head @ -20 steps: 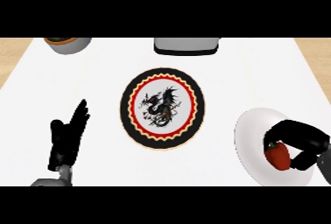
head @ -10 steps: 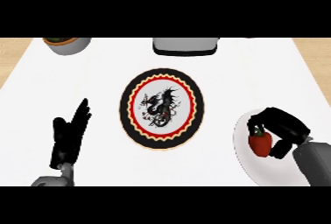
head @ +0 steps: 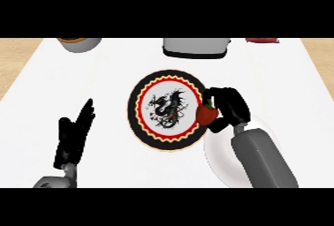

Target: Pick the bell pepper from the plate and place it in the plate

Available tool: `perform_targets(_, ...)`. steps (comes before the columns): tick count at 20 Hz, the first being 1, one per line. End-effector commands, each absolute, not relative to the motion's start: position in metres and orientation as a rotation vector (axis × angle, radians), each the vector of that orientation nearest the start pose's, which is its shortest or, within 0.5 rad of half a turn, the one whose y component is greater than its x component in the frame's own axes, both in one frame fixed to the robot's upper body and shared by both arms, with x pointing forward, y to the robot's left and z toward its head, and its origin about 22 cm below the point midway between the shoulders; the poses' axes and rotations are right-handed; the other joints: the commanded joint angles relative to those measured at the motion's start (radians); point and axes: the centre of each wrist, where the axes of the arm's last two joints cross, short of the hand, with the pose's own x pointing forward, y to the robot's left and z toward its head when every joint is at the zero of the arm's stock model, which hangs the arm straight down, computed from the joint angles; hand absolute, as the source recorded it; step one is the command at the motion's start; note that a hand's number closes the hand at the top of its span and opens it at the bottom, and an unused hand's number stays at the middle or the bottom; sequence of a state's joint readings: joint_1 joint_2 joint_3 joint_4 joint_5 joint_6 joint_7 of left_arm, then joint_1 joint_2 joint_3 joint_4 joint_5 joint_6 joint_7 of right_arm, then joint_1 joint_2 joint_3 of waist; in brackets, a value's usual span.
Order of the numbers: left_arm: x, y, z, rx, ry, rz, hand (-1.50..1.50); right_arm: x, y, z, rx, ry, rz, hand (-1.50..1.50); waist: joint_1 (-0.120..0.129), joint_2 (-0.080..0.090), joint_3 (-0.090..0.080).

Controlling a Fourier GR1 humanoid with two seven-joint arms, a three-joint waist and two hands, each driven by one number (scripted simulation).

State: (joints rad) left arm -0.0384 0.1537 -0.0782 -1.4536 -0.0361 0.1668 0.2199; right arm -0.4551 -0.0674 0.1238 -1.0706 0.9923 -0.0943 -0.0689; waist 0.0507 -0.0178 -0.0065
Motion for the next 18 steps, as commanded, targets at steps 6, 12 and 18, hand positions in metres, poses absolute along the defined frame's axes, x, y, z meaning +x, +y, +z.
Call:
perform_targets(6, 0.257, 0.239, -0.010, 0.203, -1.268, -0.094, 0.00, 0.360, -0.093, 0.088, -1.140, -1.573, 0.608, 1.50, 0.032, 0.000, 0.000)
perform_targets(12, 0.263, 0.221, -0.009, 0.174, -1.295, -0.111, 0.00, 0.360, -0.047, 0.113, -1.290, -1.398, 0.413, 1.50, 0.042, 0.016, 0.002)
perform_targets(18, 0.268, 0.216, -0.002, 0.165, -1.306, -0.127, 0.00, 0.355, -0.007, 0.116, -1.374, -1.253, 0.367, 1.50, 0.050, 0.026, 0.005)
